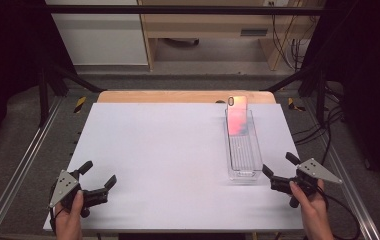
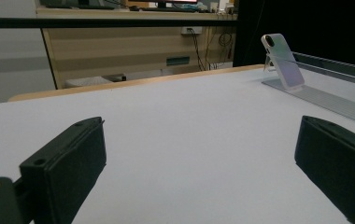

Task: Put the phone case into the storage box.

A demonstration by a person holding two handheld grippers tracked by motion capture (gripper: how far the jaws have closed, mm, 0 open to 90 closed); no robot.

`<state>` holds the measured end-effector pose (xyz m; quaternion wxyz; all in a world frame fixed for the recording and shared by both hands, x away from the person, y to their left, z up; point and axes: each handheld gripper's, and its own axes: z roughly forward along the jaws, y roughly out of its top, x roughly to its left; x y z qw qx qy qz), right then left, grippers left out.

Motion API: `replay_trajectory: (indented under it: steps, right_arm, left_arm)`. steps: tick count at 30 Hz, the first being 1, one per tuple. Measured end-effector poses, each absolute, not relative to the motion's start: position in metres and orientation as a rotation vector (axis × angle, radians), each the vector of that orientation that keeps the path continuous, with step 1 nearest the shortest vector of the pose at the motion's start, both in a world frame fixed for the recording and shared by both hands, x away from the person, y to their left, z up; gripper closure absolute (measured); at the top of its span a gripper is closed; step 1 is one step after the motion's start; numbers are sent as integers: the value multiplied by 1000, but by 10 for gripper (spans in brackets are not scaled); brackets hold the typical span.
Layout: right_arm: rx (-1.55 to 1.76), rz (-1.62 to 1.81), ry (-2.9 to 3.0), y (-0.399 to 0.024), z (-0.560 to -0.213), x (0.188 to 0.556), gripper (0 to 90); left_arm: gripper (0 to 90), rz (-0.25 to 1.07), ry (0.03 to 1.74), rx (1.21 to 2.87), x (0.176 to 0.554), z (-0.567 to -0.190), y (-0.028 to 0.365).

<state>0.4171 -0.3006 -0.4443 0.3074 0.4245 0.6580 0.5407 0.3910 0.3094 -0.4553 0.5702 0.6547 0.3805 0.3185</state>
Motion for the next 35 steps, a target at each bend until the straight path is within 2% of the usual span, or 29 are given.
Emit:
replay_trajectory:
  steps: [22, 35]
  right_arm:
    - [1045, 1485, 1733, -278, -457, 425, 29]
    - [998, 1520, 1732, -268, -465, 429, 32]
  left_arm:
    - [17, 764, 900, 1521, 390, -454, 311]
    - [15, 779, 833, 1546, 387, -455, 309]
